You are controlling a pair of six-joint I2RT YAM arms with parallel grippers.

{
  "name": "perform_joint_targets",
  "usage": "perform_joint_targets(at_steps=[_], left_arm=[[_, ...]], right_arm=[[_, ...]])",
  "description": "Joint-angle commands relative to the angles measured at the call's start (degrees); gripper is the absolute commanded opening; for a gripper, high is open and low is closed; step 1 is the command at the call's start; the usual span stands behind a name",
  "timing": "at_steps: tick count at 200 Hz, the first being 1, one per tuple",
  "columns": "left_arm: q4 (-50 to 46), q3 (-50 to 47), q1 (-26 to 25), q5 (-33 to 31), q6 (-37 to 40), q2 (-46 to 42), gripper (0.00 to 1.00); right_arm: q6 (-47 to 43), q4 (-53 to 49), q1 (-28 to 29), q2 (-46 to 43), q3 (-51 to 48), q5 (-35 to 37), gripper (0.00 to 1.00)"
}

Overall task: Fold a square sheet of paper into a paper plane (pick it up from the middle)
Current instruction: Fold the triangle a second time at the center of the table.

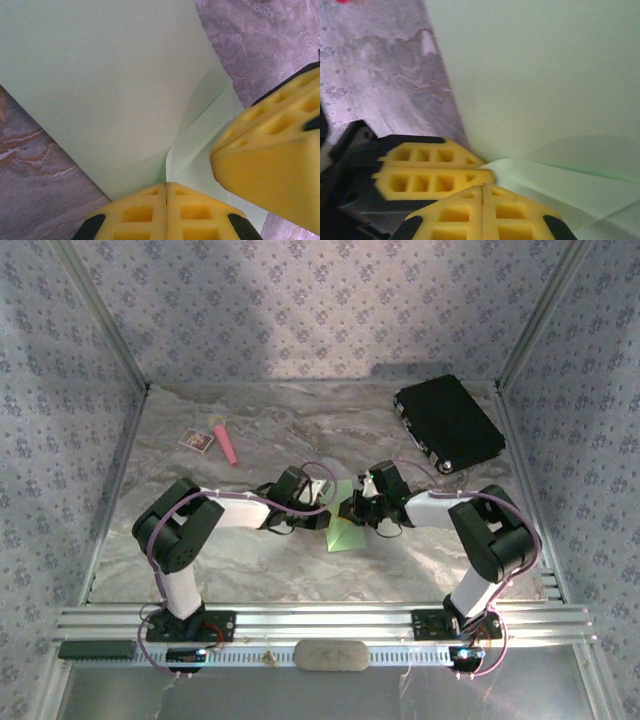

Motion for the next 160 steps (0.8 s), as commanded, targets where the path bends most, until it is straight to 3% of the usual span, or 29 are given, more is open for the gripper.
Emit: perform_joint_targets(at_steps=[1,73,96,135,160], left_arm=[[-3.23,-0.11,0.25,0.14,1.40,0.84,0.00],[-3.04,0.10,0.25,0.23,0.63,0.42,0.00],[-3.70,0.44,0.30,-0.75,-0.39,-1.74,0.09],[-6.60,1.23,0.24,-2.99,-3.67,-7.77,0.33],[-7.00,0.30,-0.14,-2.73,-6.04,-11.44,0.32]], right_arm=[[1.11,-0.01,0.28,0.84,-1.60,0.25,0.00],[1.79,0.96,-0.34,3.03,-7.00,3.74,0.00],[1.50,0.06,-0.43,1.75,-7.06,4.58,0.00],[1.32,-0.22,-0.34,1.94,-6.32,4.54,0.00],[1.44,-0.35,-0.25,2.16,-5.89,4.33,0.00]])
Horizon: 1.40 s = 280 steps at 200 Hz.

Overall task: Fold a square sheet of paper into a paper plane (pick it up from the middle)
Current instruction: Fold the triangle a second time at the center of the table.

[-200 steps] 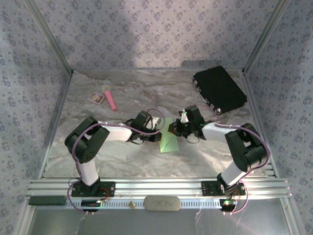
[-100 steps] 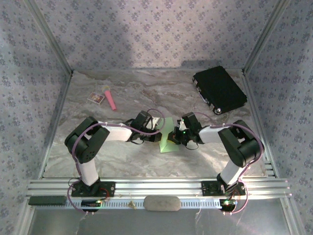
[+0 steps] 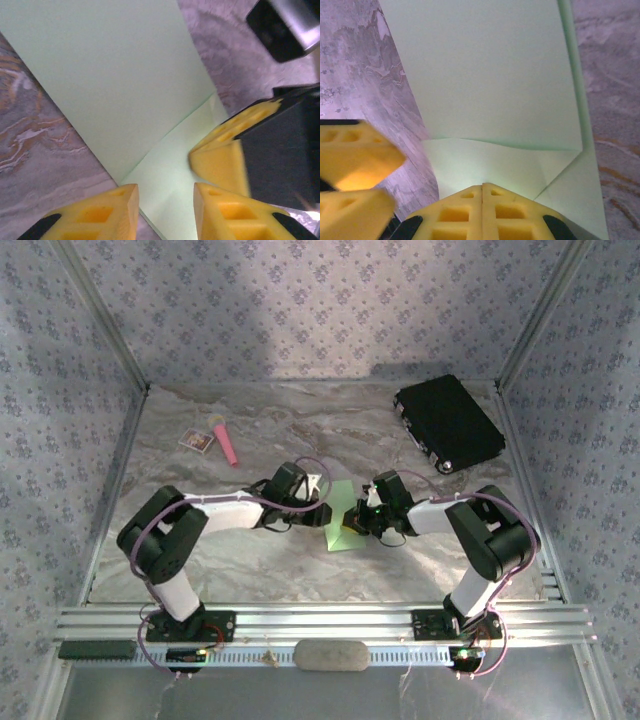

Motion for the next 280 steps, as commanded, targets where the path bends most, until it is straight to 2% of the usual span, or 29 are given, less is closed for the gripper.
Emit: perform_joint_targets(at_steps=[1,32,54,102,212,280], left_arm=[[-1.91,0.29,-0.32,-0.39,-2.82,-4.63,0.32],[-2.04,0.19,-1.91,4.23,-3.84,-5.43,0.12],[-3.14,1.08,-3.35,7.21,-3.61,-3.64,0.04],[0.18,1.79,-4.75,13.00,-4.46,1.20,0.04],[0.11,3.12,-5.57,9.75,-2.75,8.26,0.06],[-1.44,-0.44,-5.58,10.15,-1.66,7.41,0.06]], right_arm=[[0.57,-4.78,0.03,1.78,-0.63,4.08,0.00],[0.70,-4.98,0.04,1.22,-0.69,4.31,0.00],[0.84,-4.91,0.10,1.18,-0.77,4.45,0.00],[0.93,-5.05,-0.08,0.77,-0.95,4.56,0.00],[1.27,-4.21,-0.05,1.15,-1.48,4.67,0.00],[1.04,-4.40,-0.40,1.18,-1.93,4.75,0.00]])
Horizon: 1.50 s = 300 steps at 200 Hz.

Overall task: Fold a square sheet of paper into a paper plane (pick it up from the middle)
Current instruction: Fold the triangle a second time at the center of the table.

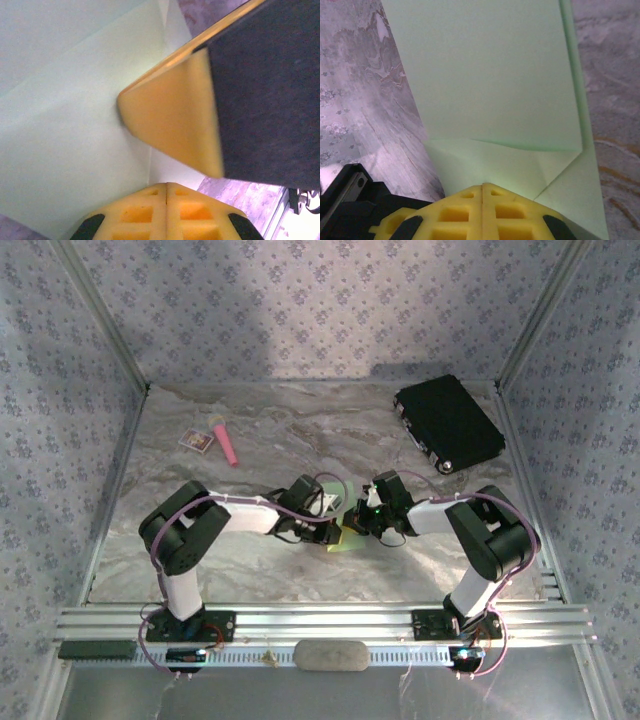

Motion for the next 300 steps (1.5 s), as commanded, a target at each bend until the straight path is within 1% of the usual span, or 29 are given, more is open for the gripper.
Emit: perform_joint_targets(at_steps=[1,68,96,142,168,193,243,263,277,300], left_arm=[[-1.37,-1.95,-0.28,0.22,1.64,-0.53,0.06],[-5.72,-5.78,-0.35,0.20,3.52,-5.48,0.06],[-8.58,-6.91,-0.34,-2.00,4.83,-7.58,0.05],[-9.53,-5.89,-1.25,-2.89,5.73,-12.14,0.04],[-6.77,-5.15,-1.17,-4.01,4.53,-14.41,0.04],[-4.63,-2.79,-0.79,-4.15,3.41,-12.48,0.04],[-1.20,1.66,-0.20,-4.88,2.12,-4.40,0.04],[-1.68,1.50,-0.19,-7.43,2.44,-1.57,0.04],[-1.63,0.11,-0.21,-6.99,2.29,-0.31,0.00],[-1.01,-3.64,-0.34,-7.92,0.83,-0.75,0.00]], right_arm=[[0.39,-4.51,-0.40,1.23,-1.97,4.52,0.00],[0.28,-4.34,-0.93,1.16,-2.37,4.44,0.00],[0.38,-4.33,-1.08,1.18,-2.37,4.42,0.00],[0.55,-4.06,-0.99,1.08,-2.37,4.34,0.00],[0.73,-3.65,-0.93,1.32,-2.40,4.24,0.00],[0.91,-3.41,-0.84,1.23,-2.53,4.28,0.00],[0.84,-3.33,-0.87,0.92,-2.52,4.07,0.00],[0.69,-3.52,-0.85,0.67,-2.46,3.96,0.00],[0.47,-3.48,-0.85,0.54,-2.12,3.54,0.00],[-1.00,-5.37,-1.24,-0.23,0.10,2.64,0.00]])
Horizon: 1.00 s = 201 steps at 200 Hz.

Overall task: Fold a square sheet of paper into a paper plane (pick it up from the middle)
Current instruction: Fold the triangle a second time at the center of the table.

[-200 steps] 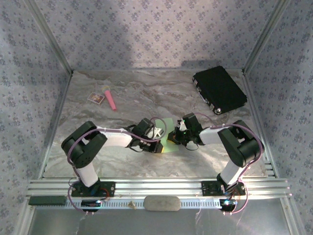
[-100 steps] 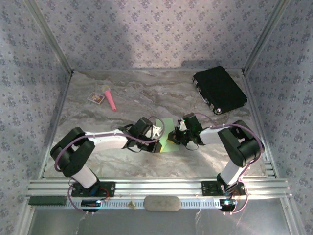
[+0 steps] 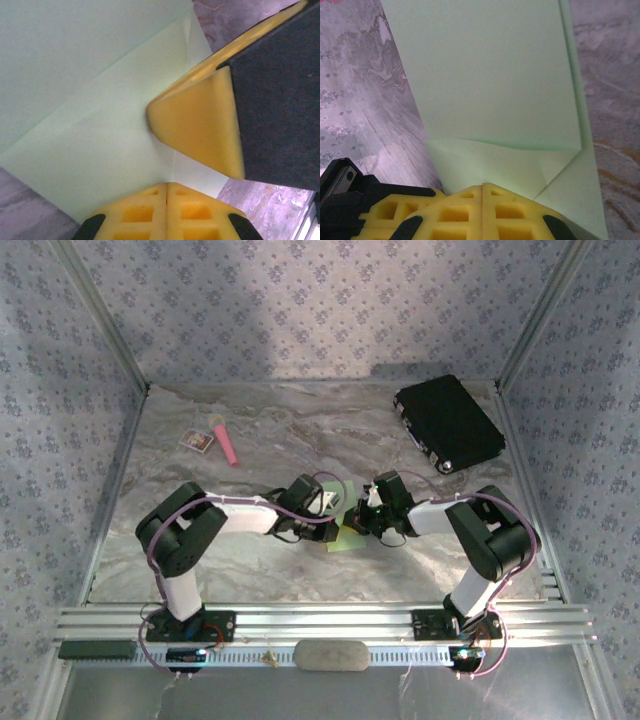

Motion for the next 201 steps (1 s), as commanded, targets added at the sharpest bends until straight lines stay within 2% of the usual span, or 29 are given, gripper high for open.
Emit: perform_joint_targets(at_steps=[1,41,91,138,169,201], left_arm=[[-0.46,-3.73,-0.27,-2.12,-1.30,0.39,0.00],[-1.33,-4.73,-0.27,-2.14,-0.19,-0.83,0.00],[-1.51,-4.22,-0.28,-1.95,-0.12,-0.45,0.00],[-1.39,-4.43,0.24,-1.69,-0.03,-0.02,0.00],[-1.36,-4.32,0.36,-1.30,0.15,0.29,0.00],[-1.31,-4.33,0.36,-1.30,0.06,0.24,0.00]], right_arm=[[-1.27,-6.63,-0.91,-0.18,0.73,2.63,0.00],[-5.12,-11.67,0.25,-2.35,6.33,2.56,0.00],[-4.65,-9.64,1.26,2.56,5.45,1.81,0.00],[-9.63,-14.67,-4.74,3.27,6.57,2.14,0.00],[-10.49,-14.29,-8.49,3.29,6.83,1.59,0.00],[-11.44,-16.32,-9.94,2.79,8.01,2.68,0.00]])
